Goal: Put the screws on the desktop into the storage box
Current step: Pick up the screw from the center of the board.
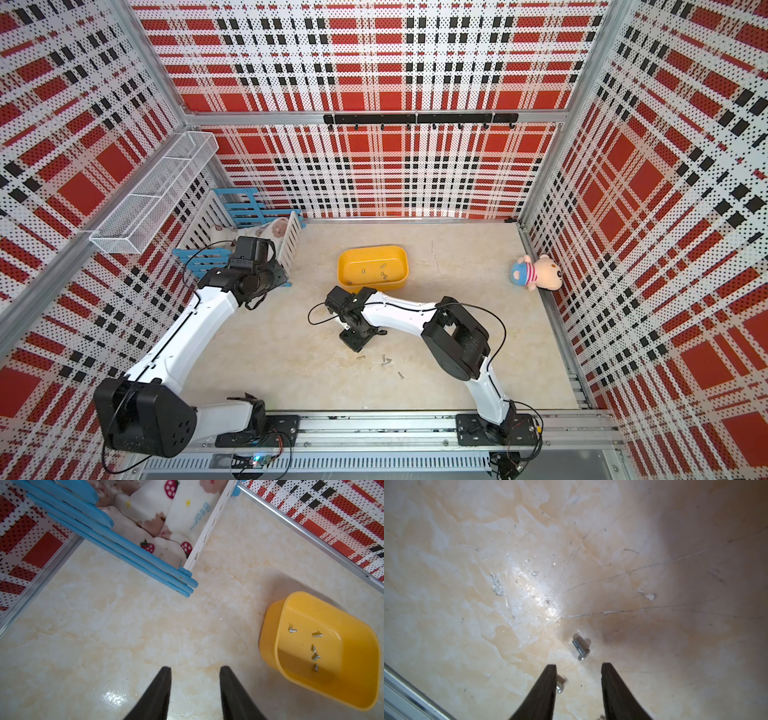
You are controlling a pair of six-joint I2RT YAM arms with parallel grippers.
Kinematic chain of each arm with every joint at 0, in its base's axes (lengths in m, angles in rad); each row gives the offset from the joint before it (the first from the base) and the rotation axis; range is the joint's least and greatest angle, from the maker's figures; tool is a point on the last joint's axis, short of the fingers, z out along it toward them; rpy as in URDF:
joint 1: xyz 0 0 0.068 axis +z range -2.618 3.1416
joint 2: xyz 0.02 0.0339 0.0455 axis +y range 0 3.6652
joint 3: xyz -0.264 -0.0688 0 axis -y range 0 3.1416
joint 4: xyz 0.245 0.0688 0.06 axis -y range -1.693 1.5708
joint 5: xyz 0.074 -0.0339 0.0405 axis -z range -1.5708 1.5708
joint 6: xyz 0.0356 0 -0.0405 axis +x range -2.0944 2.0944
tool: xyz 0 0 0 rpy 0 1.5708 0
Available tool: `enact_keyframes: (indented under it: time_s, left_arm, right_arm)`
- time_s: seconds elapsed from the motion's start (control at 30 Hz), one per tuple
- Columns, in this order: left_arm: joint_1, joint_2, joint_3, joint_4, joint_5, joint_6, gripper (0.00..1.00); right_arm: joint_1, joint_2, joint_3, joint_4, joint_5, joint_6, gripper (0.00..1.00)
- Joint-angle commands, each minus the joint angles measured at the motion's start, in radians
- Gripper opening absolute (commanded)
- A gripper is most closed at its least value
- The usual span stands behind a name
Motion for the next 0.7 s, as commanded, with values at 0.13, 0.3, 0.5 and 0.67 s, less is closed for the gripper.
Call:
enact_keyframes:
  time_s: [0.13, 0.3, 0.5, 0.67]
  left_arm:
    - [0.009, -0.024, -0.017, 0.018, 0.004, 0.005, 0.45]
    - [0.009, -0.027, -0.02, 0.02, 0.003, 0.006, 0.45]
    - [0.01, -0.027, -0.024, 0.02, 0.001, 0.006, 0.45]
    - [0.009, -0.031, -0.023, 0.02, 0.0, 0.007, 0.45]
  right_arm:
    - [0.006, 0.032, 0.025, 0.001, 0.0, -0.001, 0.44]
    - [0.006, 0.048, 0.029, 0.003, 0.006, 0.002, 0.44]
    - [0.006, 0.061, 0.031, 0.009, 0.009, 0.004, 0.42]
    - [0.006, 0.064, 0.027, 0.011, 0.012, 0.004, 0.4]
